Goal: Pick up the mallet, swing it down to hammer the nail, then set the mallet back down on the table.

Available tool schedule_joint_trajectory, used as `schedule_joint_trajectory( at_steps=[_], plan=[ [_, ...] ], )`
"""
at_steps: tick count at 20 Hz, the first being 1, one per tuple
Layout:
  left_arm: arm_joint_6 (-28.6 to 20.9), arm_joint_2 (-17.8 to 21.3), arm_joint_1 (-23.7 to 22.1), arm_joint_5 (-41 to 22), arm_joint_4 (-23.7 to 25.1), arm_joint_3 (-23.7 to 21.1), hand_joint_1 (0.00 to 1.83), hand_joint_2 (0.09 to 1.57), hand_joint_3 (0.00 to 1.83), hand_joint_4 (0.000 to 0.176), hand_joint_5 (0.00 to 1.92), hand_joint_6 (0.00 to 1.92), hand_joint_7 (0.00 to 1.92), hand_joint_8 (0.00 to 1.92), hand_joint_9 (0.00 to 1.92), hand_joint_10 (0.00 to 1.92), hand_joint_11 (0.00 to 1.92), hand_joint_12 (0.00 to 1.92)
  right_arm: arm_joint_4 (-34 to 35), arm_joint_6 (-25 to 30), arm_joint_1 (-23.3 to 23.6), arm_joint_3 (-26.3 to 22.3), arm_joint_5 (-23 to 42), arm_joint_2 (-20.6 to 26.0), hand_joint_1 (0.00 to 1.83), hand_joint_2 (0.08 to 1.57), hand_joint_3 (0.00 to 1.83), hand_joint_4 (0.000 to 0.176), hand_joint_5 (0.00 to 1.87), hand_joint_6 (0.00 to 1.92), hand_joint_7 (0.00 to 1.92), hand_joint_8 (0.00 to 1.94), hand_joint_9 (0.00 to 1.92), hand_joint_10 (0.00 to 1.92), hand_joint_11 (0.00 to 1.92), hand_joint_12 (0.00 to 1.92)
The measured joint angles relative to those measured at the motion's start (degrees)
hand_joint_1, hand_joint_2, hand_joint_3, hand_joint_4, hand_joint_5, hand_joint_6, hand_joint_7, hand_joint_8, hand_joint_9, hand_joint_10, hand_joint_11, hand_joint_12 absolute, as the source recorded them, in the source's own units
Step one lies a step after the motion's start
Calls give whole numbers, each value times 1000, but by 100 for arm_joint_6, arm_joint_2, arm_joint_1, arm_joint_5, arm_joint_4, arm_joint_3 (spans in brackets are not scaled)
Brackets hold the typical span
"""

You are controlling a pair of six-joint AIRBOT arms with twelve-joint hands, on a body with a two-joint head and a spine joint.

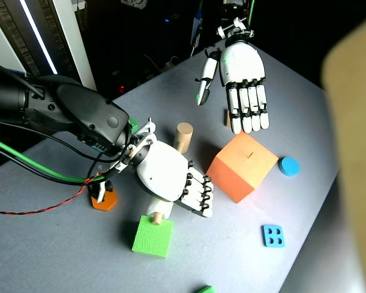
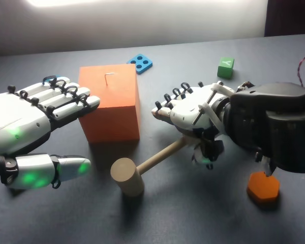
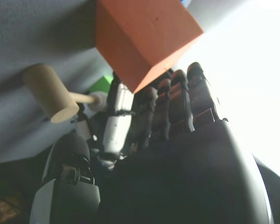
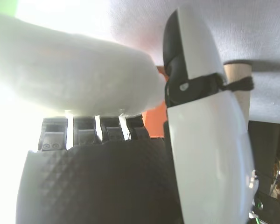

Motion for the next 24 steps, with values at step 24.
schedule_joint_trajectory(
  at_steps=[24],
  plan=[
    [-111,-262,94,-7,-345,26,0,1286,1,0,40,3,24,7,5,2,0,0,-20,-24,-129,199,-70,-70,1271,1048,5,0,215,9,245,10,213,13,0,632]
  ],
)
